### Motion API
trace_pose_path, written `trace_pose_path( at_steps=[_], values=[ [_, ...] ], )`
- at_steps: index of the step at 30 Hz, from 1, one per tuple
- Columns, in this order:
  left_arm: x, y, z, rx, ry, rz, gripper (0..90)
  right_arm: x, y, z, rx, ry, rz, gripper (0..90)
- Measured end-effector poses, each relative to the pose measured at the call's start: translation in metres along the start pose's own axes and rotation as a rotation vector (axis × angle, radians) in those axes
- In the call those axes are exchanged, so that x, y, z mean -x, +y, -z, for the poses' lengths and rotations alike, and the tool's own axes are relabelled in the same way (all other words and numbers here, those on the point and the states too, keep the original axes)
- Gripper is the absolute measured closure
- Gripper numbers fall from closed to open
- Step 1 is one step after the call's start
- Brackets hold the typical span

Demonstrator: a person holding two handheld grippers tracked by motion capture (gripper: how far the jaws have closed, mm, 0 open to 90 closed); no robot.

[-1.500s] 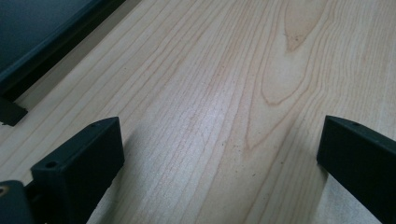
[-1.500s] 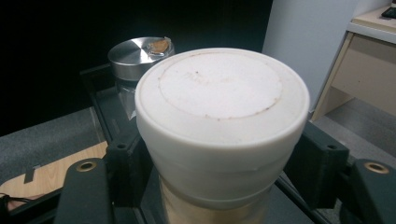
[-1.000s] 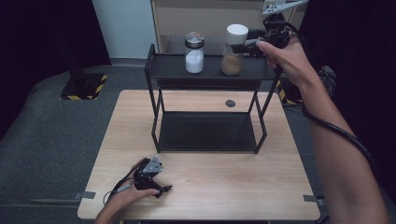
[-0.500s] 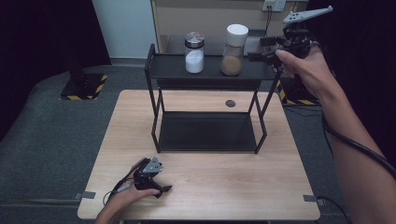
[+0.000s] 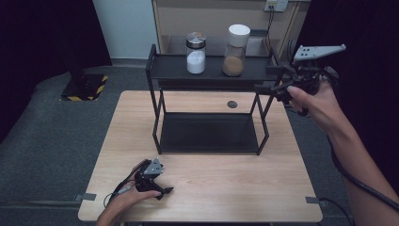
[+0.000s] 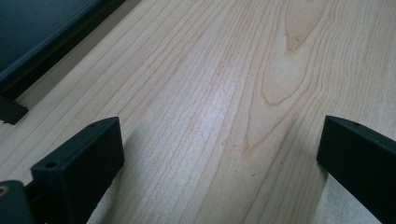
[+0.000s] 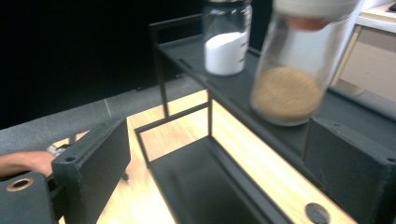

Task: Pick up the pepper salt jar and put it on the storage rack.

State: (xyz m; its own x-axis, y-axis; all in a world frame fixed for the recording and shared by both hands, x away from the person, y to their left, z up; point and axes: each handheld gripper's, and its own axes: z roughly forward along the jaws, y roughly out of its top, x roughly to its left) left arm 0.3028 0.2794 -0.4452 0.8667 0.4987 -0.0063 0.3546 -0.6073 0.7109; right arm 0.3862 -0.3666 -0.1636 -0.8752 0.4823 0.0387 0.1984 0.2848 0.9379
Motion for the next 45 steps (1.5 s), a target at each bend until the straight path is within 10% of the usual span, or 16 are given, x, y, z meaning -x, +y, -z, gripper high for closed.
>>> trace_pose_path(
  at_steps=[18,45],
  values=[
    [0.0,0.0,0.0,0.0,0.0,0.002,0.0,-0.066,-0.118,-0.042,-0.076,-0.003,0.029,7.0],
    [0.001,0.0,0.0,0.001,0.003,0.007,0.0,-0.079,-0.244,-0.062,-0.216,-0.019,-0.058,5.2]
  ],
)
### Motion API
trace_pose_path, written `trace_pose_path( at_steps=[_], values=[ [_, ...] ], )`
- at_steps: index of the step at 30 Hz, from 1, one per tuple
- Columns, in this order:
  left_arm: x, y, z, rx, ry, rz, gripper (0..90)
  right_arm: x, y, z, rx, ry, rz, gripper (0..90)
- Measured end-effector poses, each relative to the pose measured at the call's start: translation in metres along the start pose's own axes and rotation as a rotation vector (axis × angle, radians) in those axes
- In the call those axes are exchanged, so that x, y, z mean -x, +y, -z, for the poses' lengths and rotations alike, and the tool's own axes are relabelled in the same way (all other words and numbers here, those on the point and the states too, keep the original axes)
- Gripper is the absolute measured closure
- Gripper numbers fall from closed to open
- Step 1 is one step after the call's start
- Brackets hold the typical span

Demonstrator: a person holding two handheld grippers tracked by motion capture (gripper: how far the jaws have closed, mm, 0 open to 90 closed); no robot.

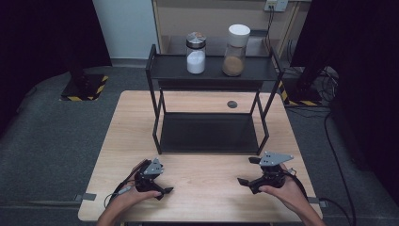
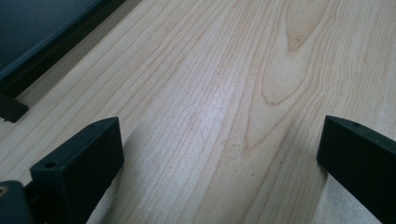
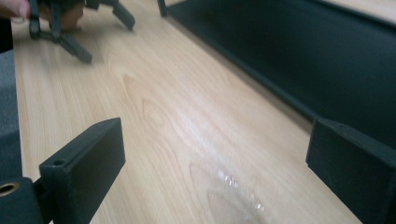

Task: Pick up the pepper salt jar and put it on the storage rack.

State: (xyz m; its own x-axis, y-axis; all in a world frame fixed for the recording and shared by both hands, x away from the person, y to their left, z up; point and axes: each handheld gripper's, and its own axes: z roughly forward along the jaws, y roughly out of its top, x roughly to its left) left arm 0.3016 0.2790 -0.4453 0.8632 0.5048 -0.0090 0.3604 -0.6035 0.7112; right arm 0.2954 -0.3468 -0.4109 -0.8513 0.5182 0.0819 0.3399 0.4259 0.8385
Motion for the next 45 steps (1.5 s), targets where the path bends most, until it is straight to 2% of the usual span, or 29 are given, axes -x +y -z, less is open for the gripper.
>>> trace_pose_path(
  at_steps=[7,13,22,24,26,30,45],
  values=[
    [0.001,0.0,0.0,-0.001,0.002,0.001,0.0,-0.001,-0.016,-0.008,-0.06,-0.01,-0.003,4.5],
    [0.0,0.0,0.0,-0.001,0.0,0.002,0.0,-0.005,-0.025,-0.016,-0.107,-0.035,0.025,4.5],
    [0.0,0.0,0.0,-0.001,0.0,0.002,0.0,-0.007,-0.033,-0.019,-0.137,-0.066,0.053,4.9],
    [0.0,0.0,0.0,-0.001,0.0,0.001,0.0,-0.008,-0.032,-0.02,-0.154,-0.07,0.061,5.2],
    [0.0,0.0,0.0,-0.001,0.0,0.002,0.0,-0.008,-0.033,-0.02,-0.147,-0.073,0.065,5.3],
    [0.0,0.0,0.0,-0.001,0.0,0.002,0.0,-0.007,-0.029,-0.022,-0.181,-0.07,0.063,5.6],
    [0.001,0.0,0.0,0.0,0.0,0.002,0.0,-0.005,-0.026,-0.024,-0.2,-0.068,0.046,1.1]
  ],
)
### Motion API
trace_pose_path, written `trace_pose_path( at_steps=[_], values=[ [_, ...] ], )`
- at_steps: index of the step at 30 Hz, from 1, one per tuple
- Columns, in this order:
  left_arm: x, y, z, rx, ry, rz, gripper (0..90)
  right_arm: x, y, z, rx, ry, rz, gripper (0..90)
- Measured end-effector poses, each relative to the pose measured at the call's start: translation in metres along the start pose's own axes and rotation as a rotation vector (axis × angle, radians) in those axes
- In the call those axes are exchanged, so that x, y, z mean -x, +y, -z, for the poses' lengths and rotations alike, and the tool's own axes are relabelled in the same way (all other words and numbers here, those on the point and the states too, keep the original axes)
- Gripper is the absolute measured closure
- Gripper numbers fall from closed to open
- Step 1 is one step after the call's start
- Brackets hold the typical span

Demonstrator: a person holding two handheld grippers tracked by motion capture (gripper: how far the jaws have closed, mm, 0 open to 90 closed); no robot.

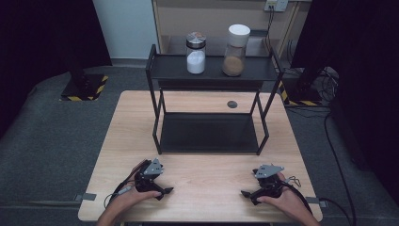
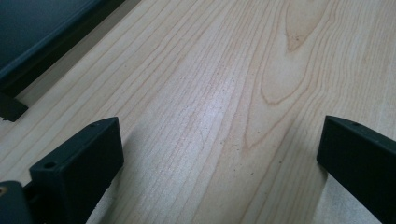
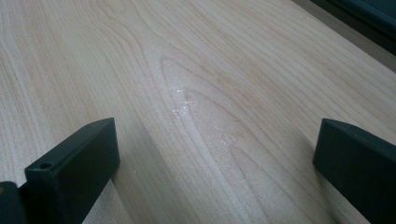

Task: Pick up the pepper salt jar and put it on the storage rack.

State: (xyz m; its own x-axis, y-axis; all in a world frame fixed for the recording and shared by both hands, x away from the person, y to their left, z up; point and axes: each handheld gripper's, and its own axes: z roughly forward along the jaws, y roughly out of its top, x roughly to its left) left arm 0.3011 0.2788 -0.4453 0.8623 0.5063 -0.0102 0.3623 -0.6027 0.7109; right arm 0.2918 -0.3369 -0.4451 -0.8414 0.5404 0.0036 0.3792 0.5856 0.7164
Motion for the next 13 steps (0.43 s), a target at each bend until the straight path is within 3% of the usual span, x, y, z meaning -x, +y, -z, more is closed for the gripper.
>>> trace_pose_path(
  at_steps=[13],
  values=[
    [-0.0001,0.0001,0.0,0.0,0.0,0.0,0.0,-0.0007,-0.0001,0.0001,0.0,-0.003,-0.003,1.1]
  ],
)
